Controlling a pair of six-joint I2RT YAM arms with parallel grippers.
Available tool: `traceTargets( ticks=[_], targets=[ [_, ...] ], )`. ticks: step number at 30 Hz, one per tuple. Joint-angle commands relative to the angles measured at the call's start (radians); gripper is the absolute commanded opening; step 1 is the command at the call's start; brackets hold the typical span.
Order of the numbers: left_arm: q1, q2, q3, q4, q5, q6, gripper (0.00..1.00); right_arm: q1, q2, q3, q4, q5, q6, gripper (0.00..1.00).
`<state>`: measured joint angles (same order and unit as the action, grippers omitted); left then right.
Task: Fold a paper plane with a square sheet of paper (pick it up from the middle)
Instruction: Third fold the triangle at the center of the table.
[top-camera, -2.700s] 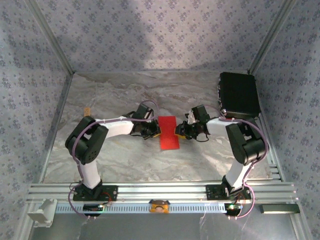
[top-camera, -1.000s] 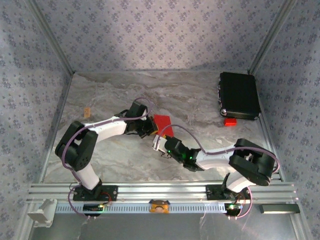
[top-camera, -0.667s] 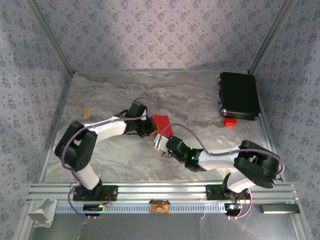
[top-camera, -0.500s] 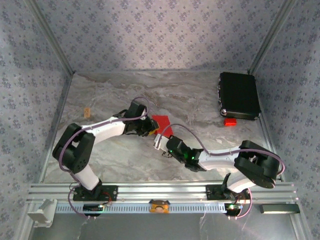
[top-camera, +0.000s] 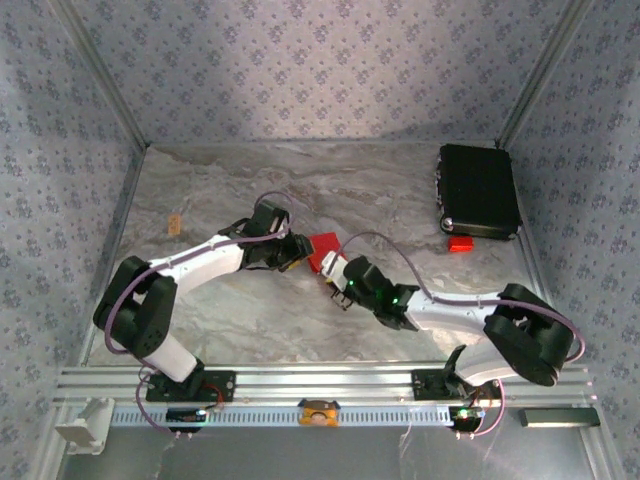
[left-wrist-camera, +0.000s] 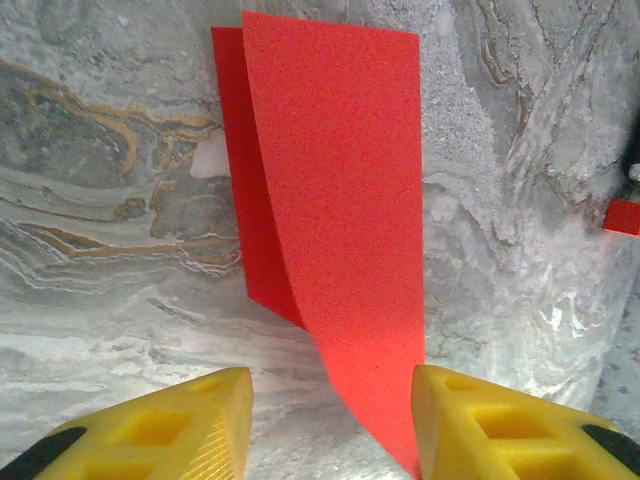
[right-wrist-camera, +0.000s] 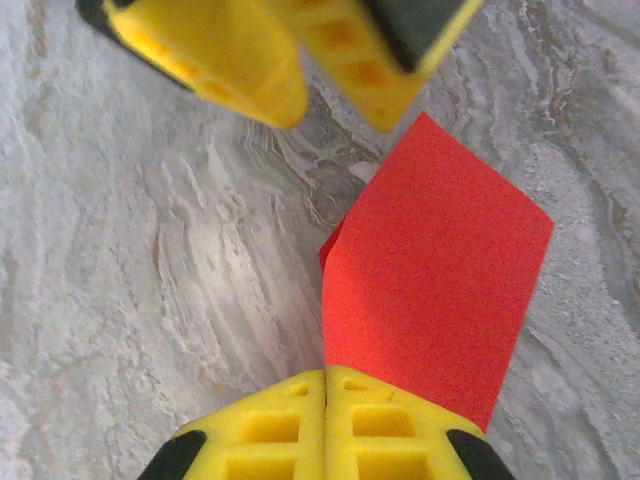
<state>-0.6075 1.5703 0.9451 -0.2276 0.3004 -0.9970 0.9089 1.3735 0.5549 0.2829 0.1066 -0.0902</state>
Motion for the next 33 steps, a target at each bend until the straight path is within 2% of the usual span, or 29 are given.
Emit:
traceTargets(
  ticks=[1, 5, 9, 14, 25, 33],
  targets=[
    [0.010, -0.031, 0.030, -0.030, -0.027, 0.038, 0.41, -0.076, -0.022, 0.062, -0.125, -0.222, 0.208, 0.00],
    [0.014, -0.028, 0.047, -0.035, -0.025, 0.065, 0.31, -0.136, 0.011, 0.134, -0.240, -0.342, 0.287, 0.00],
    [0.017, -0.020, 0.068, -0.046, -0.021, 0.086, 0.31, -0.174, 0.049, 0.177, -0.291, -0.429, 0.345, 0.00],
    [0.025, 0.007, 0.098, -0.055, 0.001, 0.112, 0.31, -0.176, 0.081, 0.206, -0.314, -0.487, 0.372, 0.00],
    [0.038, 0.194, 0.273, -0.117, 0.109, 0.213, 0.27, -0.167, 0.090, 0.213, -0.276, -0.568, 0.406, 0.00],
    [0.029, 0.345, 0.361, -0.134, 0.195, 0.246, 0.22, -0.154, 0.112, 0.194, -0.225, -0.541, 0.404, 0.00]
  ],
)
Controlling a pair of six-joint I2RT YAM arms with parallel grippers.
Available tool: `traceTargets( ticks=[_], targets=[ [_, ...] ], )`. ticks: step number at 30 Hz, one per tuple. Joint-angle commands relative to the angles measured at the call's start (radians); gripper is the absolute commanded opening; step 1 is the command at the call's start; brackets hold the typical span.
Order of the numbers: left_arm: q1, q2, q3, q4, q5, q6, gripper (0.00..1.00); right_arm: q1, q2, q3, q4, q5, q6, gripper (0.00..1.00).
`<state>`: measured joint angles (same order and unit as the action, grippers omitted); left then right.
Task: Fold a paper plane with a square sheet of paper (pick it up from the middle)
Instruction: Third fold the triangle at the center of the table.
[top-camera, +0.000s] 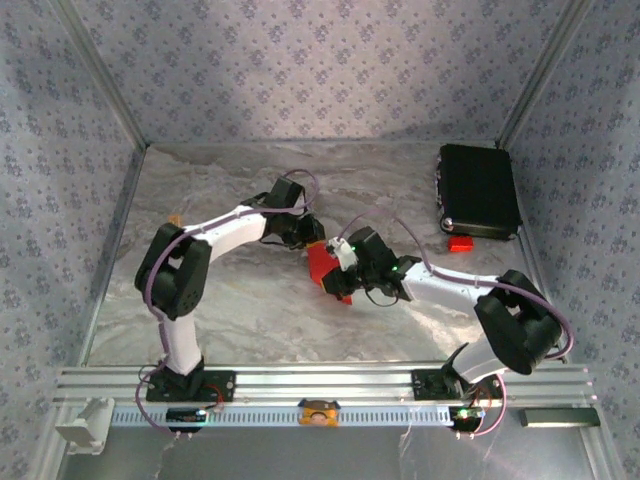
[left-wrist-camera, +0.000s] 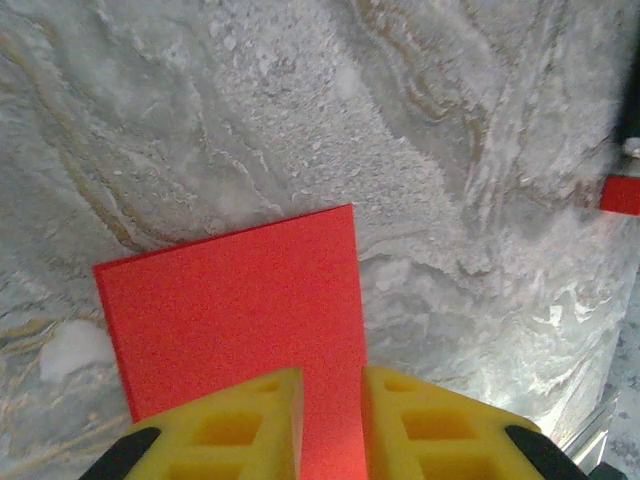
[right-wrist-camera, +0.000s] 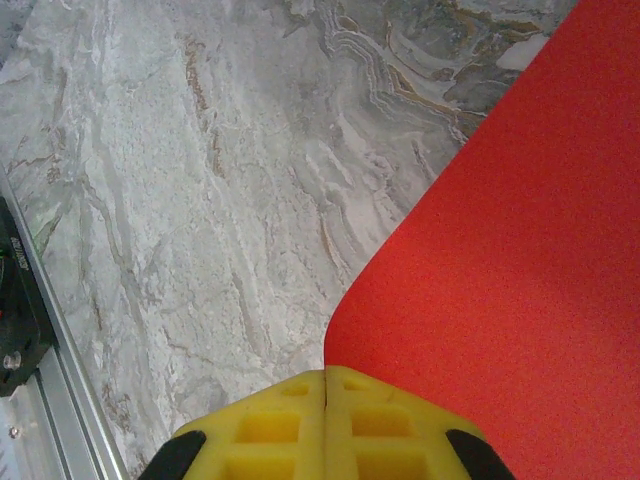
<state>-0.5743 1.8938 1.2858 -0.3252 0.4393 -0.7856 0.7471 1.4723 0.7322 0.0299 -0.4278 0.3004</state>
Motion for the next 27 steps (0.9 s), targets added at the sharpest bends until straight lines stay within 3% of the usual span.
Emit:
traceTargets(
  ticks=[1, 17, 27],
  targets=[
    [-0.007, 0.027, 0.020, -0.035, 0.056, 0.034, 0.23, 0.009, 0.016, 0.015, 0.033, -0.008, 0.013, 0.00],
    [-0.024, 0.202, 0.080, -0.118, 0.057, 0.120, 0.24, 0.009, 0.068, 0.000, 0.078, -0.016, -0.018, 0.00],
    [-0.034, 0.221, 0.081, -0.147, 0.014, 0.139, 0.22, -0.041, 0.096, -0.003, 0.077, 0.006, -0.041, 0.00]
  ],
)
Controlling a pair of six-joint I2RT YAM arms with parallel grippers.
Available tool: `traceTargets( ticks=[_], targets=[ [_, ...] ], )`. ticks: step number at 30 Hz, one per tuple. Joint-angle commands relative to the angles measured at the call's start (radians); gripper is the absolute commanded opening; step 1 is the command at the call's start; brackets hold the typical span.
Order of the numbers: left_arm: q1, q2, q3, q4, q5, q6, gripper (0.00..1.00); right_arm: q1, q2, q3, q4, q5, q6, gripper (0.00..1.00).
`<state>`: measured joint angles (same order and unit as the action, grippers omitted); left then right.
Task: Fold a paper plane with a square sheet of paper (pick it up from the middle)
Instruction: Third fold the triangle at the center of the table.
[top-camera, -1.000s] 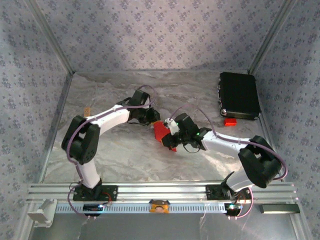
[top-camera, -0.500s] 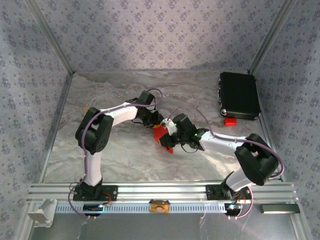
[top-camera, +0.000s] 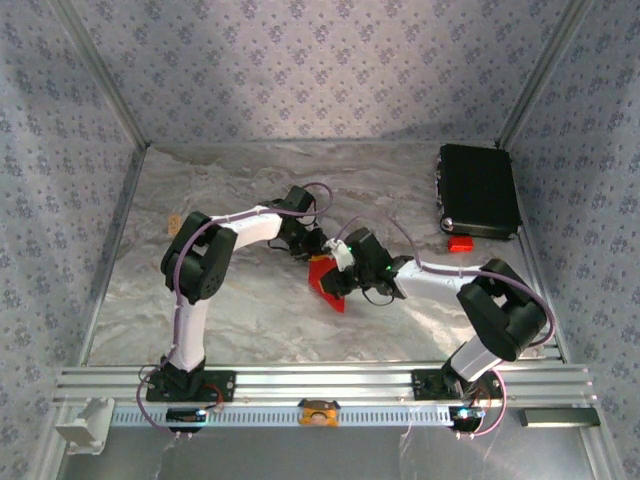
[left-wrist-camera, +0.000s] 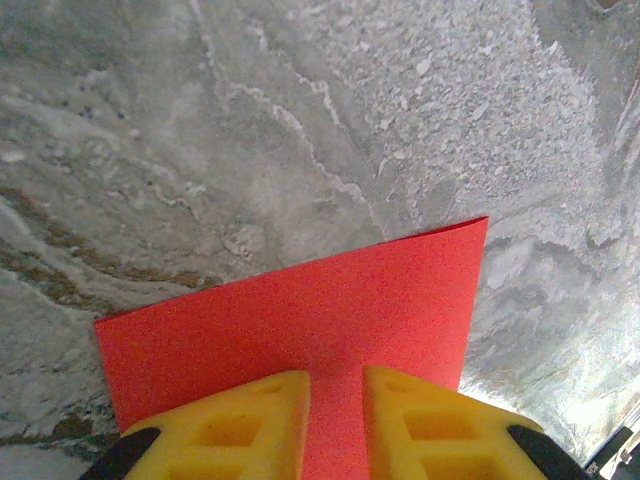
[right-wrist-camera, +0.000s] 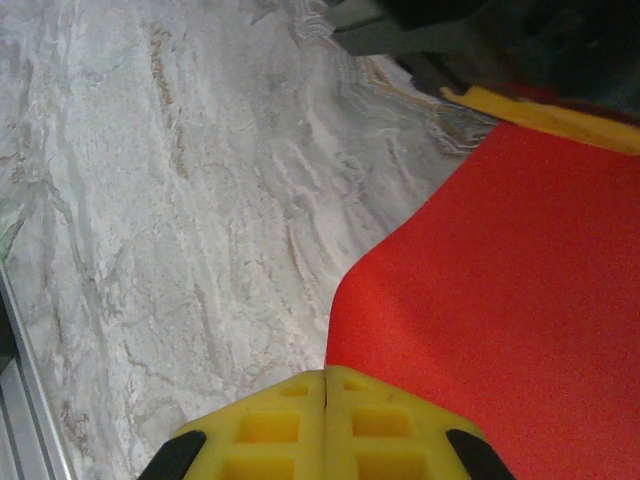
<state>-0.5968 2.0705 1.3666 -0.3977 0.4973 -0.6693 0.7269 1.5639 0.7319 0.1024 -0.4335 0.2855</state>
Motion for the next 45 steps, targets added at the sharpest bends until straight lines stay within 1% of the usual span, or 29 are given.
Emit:
traceTargets(
  ticks=[1, 6, 10, 19, 25, 39, 45],
  targets=[
    [-0.012, 0.041, 0.000, -0.075, -0.050, 0.020, 0.22, -0.030, 0.004, -0.008, 0.005, 0.012, -0.029, 0.00],
    [-0.012, 0.038, 0.000, -0.076, -0.052, 0.017, 0.22, -0.066, 0.018, -0.019, 0.005, 0.006, -0.039, 0.00],
    [-0.011, 0.030, -0.004, -0.072, -0.056, 0.012, 0.22, -0.081, 0.021, -0.037, 0.019, 0.025, -0.039, 0.00],
    [-0.012, 0.016, -0.012, -0.066, -0.062, 0.001, 0.21, -0.083, 0.022, -0.067, 0.016, 0.041, -0.026, 0.00],
    [-0.012, 0.016, -0.012, -0.067, -0.063, 0.001, 0.21, -0.086, 0.028, -0.084, 0.038, 0.088, -0.013, 0.00],
    [-0.013, 0.016, -0.015, -0.064, -0.063, -0.007, 0.21, -0.100, 0.075, -0.054, 0.044, 0.068, -0.044, 0.00],
    [-0.014, 0.017, -0.015, -0.065, -0.066, -0.007, 0.21, -0.101, 0.064, -0.053, 0.045, 0.063, -0.047, 0.00]
  ],
)
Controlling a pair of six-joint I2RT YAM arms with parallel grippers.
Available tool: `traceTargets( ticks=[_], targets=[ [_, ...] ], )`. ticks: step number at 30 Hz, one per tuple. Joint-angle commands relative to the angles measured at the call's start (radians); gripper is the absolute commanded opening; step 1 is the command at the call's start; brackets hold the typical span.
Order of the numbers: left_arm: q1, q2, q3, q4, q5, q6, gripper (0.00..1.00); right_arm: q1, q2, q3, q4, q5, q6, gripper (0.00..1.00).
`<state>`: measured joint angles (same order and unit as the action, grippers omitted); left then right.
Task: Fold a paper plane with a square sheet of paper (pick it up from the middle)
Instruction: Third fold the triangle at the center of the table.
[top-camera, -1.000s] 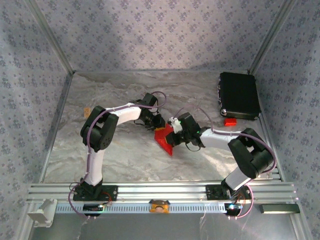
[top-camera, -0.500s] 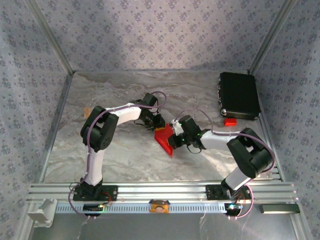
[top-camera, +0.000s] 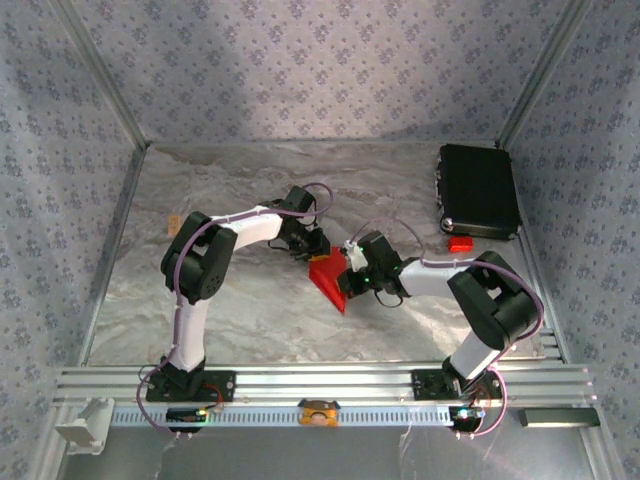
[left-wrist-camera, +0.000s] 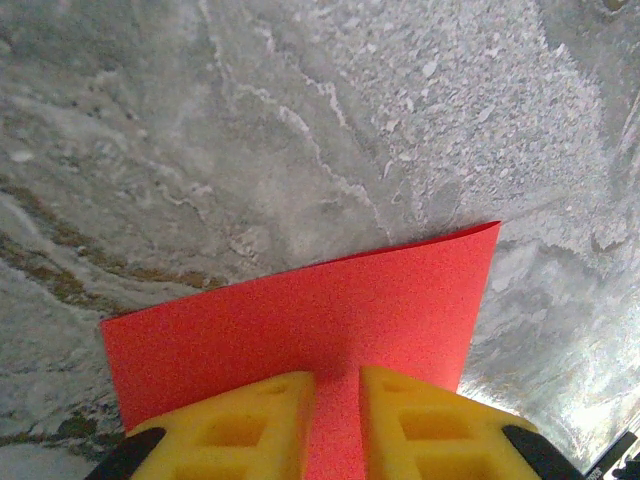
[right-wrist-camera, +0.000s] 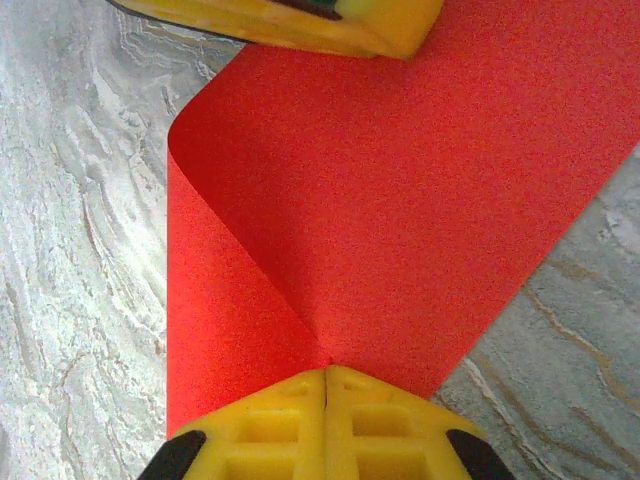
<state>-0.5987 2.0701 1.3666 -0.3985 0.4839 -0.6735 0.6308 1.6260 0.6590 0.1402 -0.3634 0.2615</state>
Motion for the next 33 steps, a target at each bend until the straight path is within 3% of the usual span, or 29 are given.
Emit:
traceTargets(
  ticks=[1, 33],
  targets=[
    [-0.013, 0.019, -0.015, -0.064, -0.051, -0.003, 0.21, -0.005, 0.000, 0.019, 0.008, -0.007, -0.024, 0.00],
    [-0.018, 0.018, -0.018, -0.062, -0.050, -0.005, 0.20, -0.013, 0.011, 0.056, -0.040, -0.010, -0.041, 0.00]
  ],
)
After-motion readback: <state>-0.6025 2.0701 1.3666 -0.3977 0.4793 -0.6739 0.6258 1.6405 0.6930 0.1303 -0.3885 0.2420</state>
